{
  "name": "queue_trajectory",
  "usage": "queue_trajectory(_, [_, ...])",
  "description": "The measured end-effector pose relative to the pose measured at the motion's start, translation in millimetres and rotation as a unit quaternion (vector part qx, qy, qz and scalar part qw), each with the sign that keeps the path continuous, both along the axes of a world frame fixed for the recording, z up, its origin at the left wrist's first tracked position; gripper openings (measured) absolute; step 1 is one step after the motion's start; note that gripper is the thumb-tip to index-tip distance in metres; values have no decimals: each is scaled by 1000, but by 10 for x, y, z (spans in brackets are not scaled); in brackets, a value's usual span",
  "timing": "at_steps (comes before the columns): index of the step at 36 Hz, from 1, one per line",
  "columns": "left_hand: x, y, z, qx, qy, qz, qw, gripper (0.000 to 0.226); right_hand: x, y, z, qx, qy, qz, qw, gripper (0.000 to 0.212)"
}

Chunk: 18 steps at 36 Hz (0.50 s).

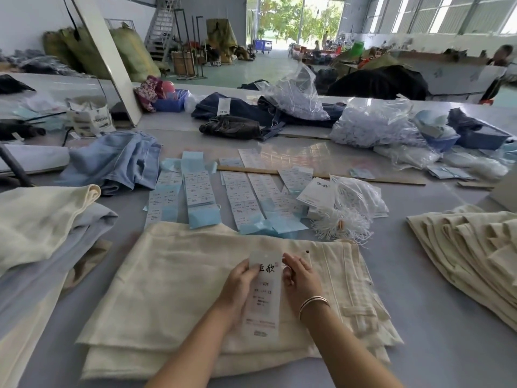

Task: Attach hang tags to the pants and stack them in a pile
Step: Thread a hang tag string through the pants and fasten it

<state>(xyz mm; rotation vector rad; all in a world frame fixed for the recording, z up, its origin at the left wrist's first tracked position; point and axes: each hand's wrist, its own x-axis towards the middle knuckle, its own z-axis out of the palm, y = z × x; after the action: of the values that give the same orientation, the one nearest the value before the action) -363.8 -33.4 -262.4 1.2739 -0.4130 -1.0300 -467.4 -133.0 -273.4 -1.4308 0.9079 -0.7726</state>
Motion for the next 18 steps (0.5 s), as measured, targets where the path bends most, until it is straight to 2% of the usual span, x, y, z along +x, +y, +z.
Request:
queue_trajectory(4, [50, 25, 35, -7, -42, -30, 999, 24, -12, 22, 34, 94, -100, 5, 990, 20])
queue_trajectory(8, [60, 6, -6, 2, -64, 3, 998, 17, 25, 55, 49, 133, -133, 11, 982, 19])
queue_trajectory(11, [72, -26, -49, 12, -136, 39, 990, 20, 79, 118, 12, 20, -31, 28, 999, 27])
queue_trajectory(14, [64, -34, -79, 17, -158, 48, 986, 20, 96, 159, -19, -62, 54, 39, 996, 30])
queue_trajectory(18, [26, -36, -99, 10, -167, 71, 983, 17, 68, 180, -30, -76, 54, 37, 995, 23])
